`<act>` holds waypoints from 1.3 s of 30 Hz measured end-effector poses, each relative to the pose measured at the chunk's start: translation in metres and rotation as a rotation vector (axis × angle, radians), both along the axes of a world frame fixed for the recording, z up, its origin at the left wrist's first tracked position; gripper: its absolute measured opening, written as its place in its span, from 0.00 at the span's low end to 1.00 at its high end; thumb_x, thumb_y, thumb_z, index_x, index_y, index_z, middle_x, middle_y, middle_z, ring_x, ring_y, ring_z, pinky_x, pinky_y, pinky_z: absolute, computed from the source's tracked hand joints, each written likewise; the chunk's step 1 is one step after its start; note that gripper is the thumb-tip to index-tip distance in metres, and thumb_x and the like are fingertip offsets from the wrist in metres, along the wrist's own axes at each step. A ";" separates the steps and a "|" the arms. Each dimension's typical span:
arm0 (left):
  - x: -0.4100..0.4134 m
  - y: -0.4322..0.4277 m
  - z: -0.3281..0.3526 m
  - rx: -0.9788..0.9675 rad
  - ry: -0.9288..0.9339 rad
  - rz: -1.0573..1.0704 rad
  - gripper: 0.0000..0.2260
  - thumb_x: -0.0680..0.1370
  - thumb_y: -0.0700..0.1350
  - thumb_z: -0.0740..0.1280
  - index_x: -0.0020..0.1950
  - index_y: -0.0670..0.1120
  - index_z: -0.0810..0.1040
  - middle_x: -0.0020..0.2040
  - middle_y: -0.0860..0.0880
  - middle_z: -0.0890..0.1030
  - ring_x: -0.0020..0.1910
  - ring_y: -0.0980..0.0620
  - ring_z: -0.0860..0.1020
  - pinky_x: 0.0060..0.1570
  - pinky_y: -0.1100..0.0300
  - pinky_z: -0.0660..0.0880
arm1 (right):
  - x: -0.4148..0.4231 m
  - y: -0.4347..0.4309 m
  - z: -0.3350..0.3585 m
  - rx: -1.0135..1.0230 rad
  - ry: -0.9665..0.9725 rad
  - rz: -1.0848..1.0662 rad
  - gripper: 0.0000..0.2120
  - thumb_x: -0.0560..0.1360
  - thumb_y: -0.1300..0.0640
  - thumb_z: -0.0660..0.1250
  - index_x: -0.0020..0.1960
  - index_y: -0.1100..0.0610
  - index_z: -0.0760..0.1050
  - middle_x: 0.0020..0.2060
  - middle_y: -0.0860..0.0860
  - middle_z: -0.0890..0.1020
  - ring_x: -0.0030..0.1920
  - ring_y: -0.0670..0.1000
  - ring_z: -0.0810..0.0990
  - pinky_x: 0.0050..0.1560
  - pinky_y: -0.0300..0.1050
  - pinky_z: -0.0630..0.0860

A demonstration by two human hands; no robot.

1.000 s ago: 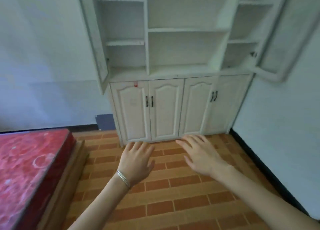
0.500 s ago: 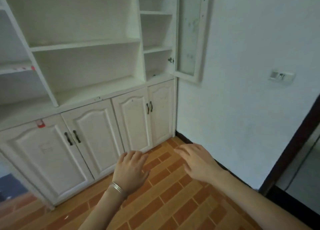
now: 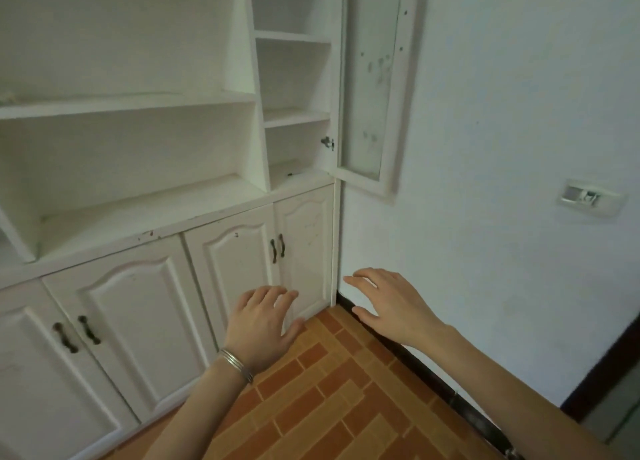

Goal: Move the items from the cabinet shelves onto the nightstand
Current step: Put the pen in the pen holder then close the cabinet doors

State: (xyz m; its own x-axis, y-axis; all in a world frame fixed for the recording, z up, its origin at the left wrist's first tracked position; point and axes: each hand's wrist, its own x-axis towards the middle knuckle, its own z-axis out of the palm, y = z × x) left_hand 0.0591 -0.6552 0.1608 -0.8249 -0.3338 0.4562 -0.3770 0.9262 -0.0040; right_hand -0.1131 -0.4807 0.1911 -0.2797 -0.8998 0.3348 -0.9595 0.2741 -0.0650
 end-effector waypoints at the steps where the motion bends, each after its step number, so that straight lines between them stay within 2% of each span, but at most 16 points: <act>1: -0.012 -0.005 -0.005 0.009 0.001 0.004 0.22 0.74 0.60 0.54 0.57 0.50 0.79 0.51 0.51 0.81 0.50 0.49 0.80 0.50 0.51 0.75 | -0.013 -0.006 -0.005 0.006 -0.007 0.009 0.22 0.77 0.51 0.62 0.69 0.54 0.67 0.65 0.52 0.72 0.63 0.54 0.71 0.65 0.48 0.64; 6: -0.088 -0.027 -0.021 0.012 0.023 0.025 0.22 0.73 0.60 0.55 0.57 0.50 0.79 0.50 0.53 0.81 0.49 0.50 0.80 0.49 0.53 0.76 | -0.091 -0.039 -0.024 0.055 -0.022 0.053 0.22 0.77 0.50 0.60 0.70 0.51 0.65 0.66 0.50 0.70 0.65 0.52 0.69 0.66 0.45 0.61; 15: -0.241 -0.069 0.001 -0.014 0.072 0.098 0.21 0.72 0.59 0.56 0.55 0.50 0.80 0.49 0.53 0.81 0.47 0.52 0.80 0.47 0.54 0.76 | -0.260 -0.105 -0.009 0.116 -0.031 0.151 0.24 0.78 0.49 0.58 0.73 0.50 0.60 0.69 0.49 0.66 0.66 0.50 0.66 0.66 0.43 0.59; 22: -0.300 -0.106 -0.024 0.018 0.015 0.133 0.21 0.71 0.58 0.56 0.54 0.50 0.81 0.47 0.52 0.81 0.46 0.51 0.80 0.46 0.55 0.77 | -0.321 -0.156 -0.032 0.162 -0.030 0.235 0.24 0.78 0.50 0.59 0.73 0.51 0.60 0.68 0.51 0.67 0.67 0.52 0.66 0.67 0.45 0.60; 30: -0.357 -0.209 -0.035 0.016 0.001 0.147 0.21 0.71 0.58 0.57 0.53 0.49 0.81 0.46 0.52 0.82 0.44 0.50 0.81 0.44 0.55 0.77 | -0.389 -0.254 -0.039 0.152 -0.011 0.244 0.23 0.78 0.50 0.59 0.72 0.52 0.61 0.68 0.52 0.68 0.66 0.53 0.67 0.66 0.47 0.61; 33: -0.382 -0.262 -0.027 0.013 0.034 0.137 0.20 0.71 0.58 0.58 0.53 0.49 0.81 0.46 0.51 0.81 0.45 0.49 0.81 0.44 0.54 0.77 | -0.409 -0.306 -0.030 0.150 0.024 0.237 0.24 0.79 0.49 0.57 0.73 0.51 0.59 0.69 0.51 0.66 0.67 0.52 0.65 0.67 0.46 0.60; 39: -0.426 -0.357 -0.006 -0.029 0.056 0.100 0.20 0.69 0.57 0.58 0.53 0.49 0.80 0.46 0.50 0.81 0.45 0.48 0.80 0.43 0.54 0.77 | -0.449 -0.402 -0.006 0.079 0.062 0.234 0.23 0.78 0.51 0.59 0.72 0.52 0.62 0.67 0.51 0.68 0.66 0.53 0.67 0.65 0.47 0.61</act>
State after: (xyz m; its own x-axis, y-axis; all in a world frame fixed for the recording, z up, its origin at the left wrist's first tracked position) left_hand -0.3670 -1.0118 0.1547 -0.7613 -0.3990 0.5110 -0.4675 0.8839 -0.0064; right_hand -0.5619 -0.8830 0.1850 -0.0420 -0.9617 0.2709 -0.9989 0.0461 0.0087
